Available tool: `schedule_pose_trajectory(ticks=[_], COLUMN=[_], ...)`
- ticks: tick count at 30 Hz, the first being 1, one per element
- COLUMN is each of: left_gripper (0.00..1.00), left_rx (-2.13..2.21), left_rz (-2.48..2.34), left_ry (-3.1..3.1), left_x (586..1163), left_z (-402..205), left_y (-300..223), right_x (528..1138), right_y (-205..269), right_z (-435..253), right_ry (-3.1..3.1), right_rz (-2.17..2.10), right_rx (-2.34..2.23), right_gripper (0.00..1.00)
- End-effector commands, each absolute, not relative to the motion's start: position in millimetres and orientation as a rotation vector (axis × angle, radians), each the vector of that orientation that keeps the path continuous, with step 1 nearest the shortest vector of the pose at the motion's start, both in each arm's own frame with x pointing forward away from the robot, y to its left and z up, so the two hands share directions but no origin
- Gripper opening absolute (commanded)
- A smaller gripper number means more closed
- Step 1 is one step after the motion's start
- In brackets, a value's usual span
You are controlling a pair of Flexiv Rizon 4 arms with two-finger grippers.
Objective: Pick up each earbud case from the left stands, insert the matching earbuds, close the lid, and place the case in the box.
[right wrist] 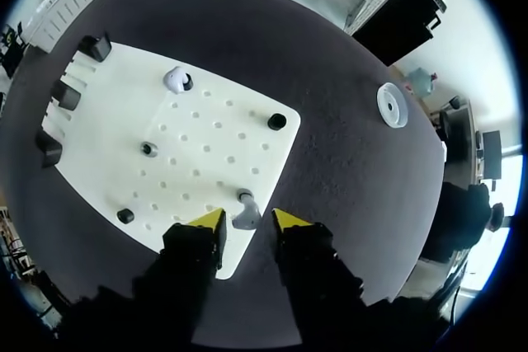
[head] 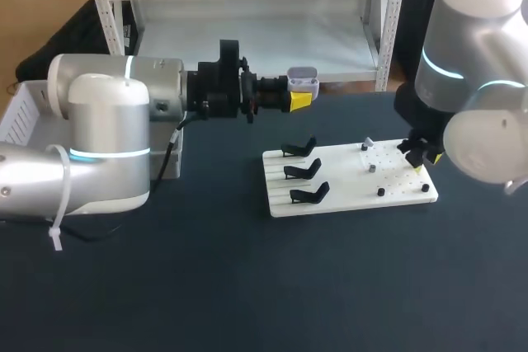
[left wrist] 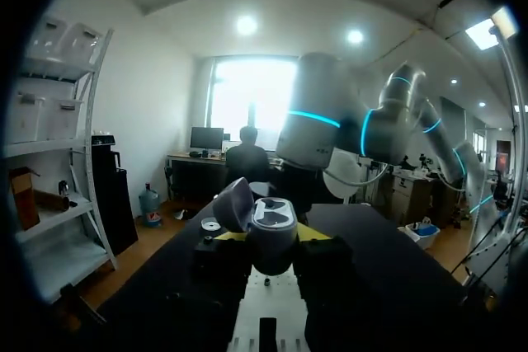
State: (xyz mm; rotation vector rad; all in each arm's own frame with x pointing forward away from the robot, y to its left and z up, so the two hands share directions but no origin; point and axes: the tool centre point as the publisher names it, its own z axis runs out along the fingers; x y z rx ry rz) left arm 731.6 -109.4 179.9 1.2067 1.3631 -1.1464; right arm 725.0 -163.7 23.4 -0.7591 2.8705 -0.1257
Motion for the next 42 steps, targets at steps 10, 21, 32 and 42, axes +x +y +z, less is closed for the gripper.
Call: schedule_pose_trajectory(ticks=[10,21,32,42], left_gripper=[0.0,0.0,0.0,0.0], left_rx=[1.205,1.205,1.205,1.205], left_rz=[-1.146,-1.146,-1.146,-1.146], left_ry=[1.36,1.36,1.36,1.36], left_x=[731.5,731.5,731.5,731.5], left_z=[179.3,179.3,179.3,179.3], left_y=[-109.2,-109.2,-109.2,-109.2], right_x=[725.7,701.8,679.1,665.2], right_y=[-159.4,-138.1,-99.4,-85.5], right_z=[24.7,121.6,224.1,244.5], right_ry=[2.88,2.914,2.916,2.902], right_rz=[-0.131,-0.132,-0.164,-0.154], right_rx=[-0.754,-0.813,-0.865,-0.929], right_gripper=[0.0,0.0,0.0,0.0])
